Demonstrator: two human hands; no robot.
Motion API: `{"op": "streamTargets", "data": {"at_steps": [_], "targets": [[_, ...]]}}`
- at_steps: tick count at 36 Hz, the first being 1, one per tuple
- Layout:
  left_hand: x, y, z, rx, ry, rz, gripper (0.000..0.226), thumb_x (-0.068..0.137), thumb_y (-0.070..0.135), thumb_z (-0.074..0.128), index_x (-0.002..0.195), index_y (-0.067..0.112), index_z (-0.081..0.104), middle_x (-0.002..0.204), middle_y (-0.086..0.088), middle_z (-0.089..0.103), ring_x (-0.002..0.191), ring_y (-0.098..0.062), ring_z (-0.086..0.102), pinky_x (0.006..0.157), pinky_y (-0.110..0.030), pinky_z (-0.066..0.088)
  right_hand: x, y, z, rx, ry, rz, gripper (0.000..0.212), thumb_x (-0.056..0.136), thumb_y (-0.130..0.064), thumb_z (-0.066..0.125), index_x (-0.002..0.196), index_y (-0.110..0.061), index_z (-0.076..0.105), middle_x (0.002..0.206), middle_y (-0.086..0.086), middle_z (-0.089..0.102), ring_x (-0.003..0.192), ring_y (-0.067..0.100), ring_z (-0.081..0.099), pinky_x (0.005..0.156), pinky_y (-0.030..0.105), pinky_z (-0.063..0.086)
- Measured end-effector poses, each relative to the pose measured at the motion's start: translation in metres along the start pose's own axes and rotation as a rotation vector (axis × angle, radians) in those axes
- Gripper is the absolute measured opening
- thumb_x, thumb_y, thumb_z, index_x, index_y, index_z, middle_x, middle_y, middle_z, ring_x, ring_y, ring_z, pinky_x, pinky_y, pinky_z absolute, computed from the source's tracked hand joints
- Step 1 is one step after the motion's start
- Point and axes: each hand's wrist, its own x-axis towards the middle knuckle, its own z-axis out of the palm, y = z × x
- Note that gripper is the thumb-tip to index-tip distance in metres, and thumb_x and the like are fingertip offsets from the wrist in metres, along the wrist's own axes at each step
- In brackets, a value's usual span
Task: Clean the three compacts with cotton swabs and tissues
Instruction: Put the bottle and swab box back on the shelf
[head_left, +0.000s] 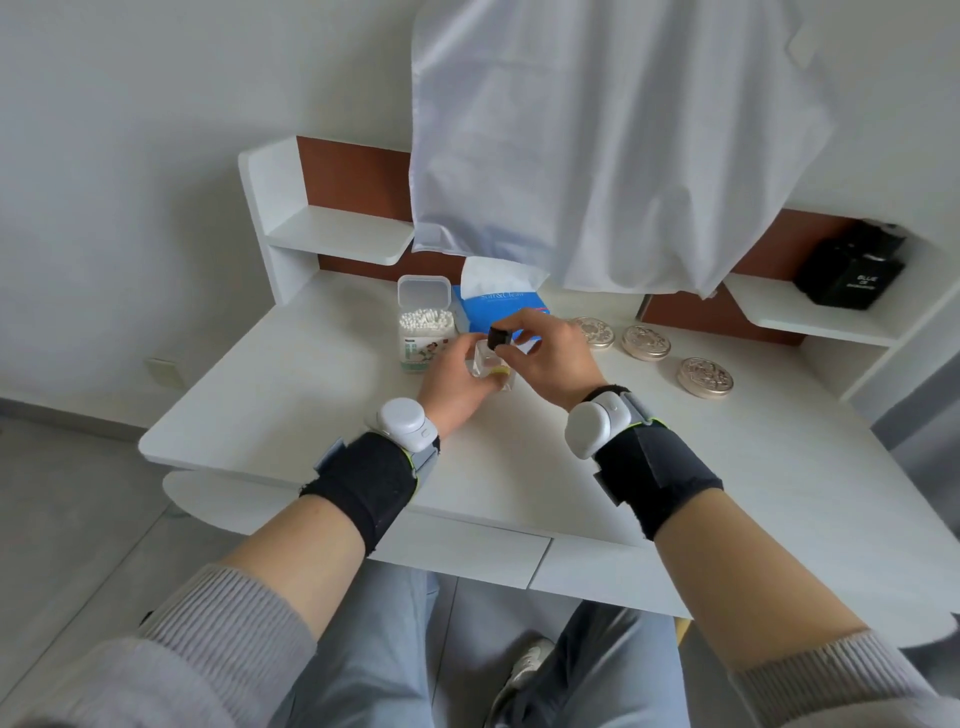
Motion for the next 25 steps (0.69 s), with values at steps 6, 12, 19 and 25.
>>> {"op": "streamTargets", "data": {"at_steps": [6, 12, 19, 25], "targets": [[-0.003, 0.007, -0.004, -0.046, -0.070, 0.024, 0.033, 0.082, 0.017, 0.073, 0.112, 0.016, 0.061, 0.100, 0.003, 0.065, 0.089, -0.012, 0.061, 0.079, -0.027, 0.047, -0.004, 0.001, 0.000, 0.055, -0.069, 0.014, 0.035, 0.082, -0.024, 0.071, 0.116, -0.022, 0.060, 0.102, -0.013, 0.062, 0.095, 0.012, 0.060, 0.079, 0.022, 0.049], [0.014, 0.039, -0.025, -0.109, -0.068, 0.127, 0.036, 0.086, 0.015, 0.068, 0.121, 0.017, 0.057, 0.097, -0.005, 0.065, 0.052, 0.000, 0.048, 0.056, -0.017, 0.041, 0.017, -0.021, -0.008, 0.158, 0.040, -0.064, 0.037, 0.086, -0.014, 0.064, 0.122, -0.021, 0.055, 0.100, -0.019, 0.061, 0.095, 0.008, 0.057, 0.077, 0.011, 0.044], [0.051, 0.063, -0.070, -0.071, -0.029, 0.203, 0.034, 0.088, 0.014, 0.067, 0.120, 0.017, 0.058, 0.096, 0.003, 0.068, 0.062, 0.007, 0.057, 0.060, -0.014, 0.042, 0.061, -0.047, -0.001, 0.206, 0.082, -0.129, 0.043, 0.090, -0.008, 0.051, 0.131, -0.022, 0.050, 0.114, -0.013, 0.060, 0.101, 0.013, 0.057, 0.084, 0.020, 0.047], [0.080, 0.050, -0.110, -0.021, 0.061, 0.180, 0.040, 0.089, 0.015, 0.065, 0.128, 0.018, 0.056, 0.104, 0.003, 0.065, 0.069, 0.003, 0.056, 0.063, -0.012, 0.044, 0.108, -0.067, 0.036, 0.166, 0.082, -0.140, 0.044, 0.089, -0.002, 0.054, 0.132, -0.014, 0.051, 0.119, 0.000, 0.061, 0.101, 0.018, 0.055, 0.088, 0.021, 0.045]]}}
